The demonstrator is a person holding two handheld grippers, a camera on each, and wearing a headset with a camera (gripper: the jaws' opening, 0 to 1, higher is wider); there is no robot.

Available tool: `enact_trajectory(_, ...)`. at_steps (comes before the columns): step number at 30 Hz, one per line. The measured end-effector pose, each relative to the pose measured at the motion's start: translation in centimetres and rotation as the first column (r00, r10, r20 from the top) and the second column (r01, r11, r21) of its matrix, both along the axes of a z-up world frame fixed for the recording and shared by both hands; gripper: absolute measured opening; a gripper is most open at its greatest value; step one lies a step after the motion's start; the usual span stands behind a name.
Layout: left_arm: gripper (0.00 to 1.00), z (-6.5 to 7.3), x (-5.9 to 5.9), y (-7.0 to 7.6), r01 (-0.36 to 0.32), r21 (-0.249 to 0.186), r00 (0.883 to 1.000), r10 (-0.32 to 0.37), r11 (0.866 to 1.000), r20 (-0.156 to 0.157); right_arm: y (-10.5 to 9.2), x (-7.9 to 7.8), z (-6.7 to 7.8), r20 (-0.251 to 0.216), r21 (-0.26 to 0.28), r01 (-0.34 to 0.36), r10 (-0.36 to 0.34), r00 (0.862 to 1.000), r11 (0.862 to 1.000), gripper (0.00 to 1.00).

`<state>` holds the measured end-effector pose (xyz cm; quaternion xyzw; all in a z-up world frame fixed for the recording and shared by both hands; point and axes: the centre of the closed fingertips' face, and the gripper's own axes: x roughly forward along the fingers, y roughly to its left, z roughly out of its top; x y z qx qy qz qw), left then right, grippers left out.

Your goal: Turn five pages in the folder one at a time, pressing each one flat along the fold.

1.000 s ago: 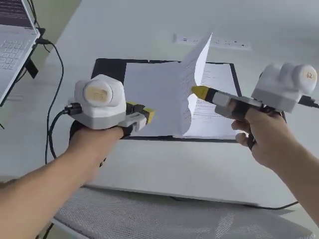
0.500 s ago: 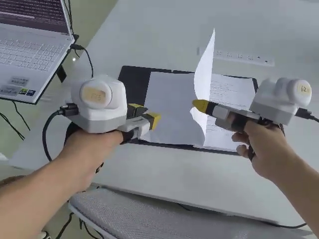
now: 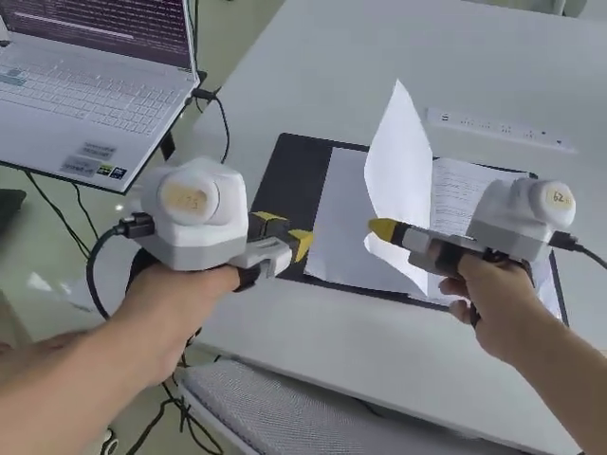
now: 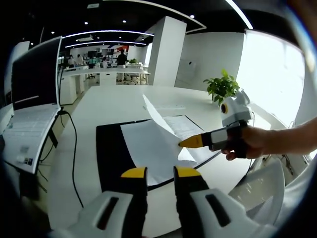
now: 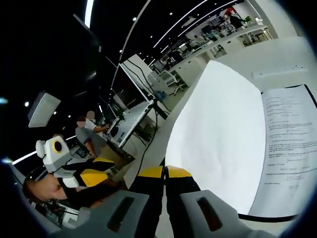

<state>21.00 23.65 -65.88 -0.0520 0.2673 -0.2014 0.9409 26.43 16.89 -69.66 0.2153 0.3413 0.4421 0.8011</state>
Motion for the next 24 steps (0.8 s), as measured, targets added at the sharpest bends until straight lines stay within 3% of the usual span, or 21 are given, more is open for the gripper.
enact_trajectory(13, 0.18, -1.3, -0.8, 1.8, -0.036, -0.004, 0.999, 0.036, 0.999, -0.028, 3.5, -0.7, -3.5, -0.052, -0.068, -0.076, 0.073, 0.996, 0.995, 0.00)
enact_trajectory(21, 0.18, -2.6, -0.8, 2.0, -0.045, -0.011, 0.997, 0.044, 0.999, -0.056, 4.8, -1.6, -6.2, -0.095, -0.134, -0.123, 0.111, 0.989, 0.983, 0.00)
enact_trajectory(24, 0.18, -3.0, -0.7, 1.9, -0.047, -0.013, 0.997, 0.046, 0.999, -0.064, 4.9, -1.1, -7.7, -0.120, -0.148, -0.133, 0.116, 0.986, 0.980, 0.00)
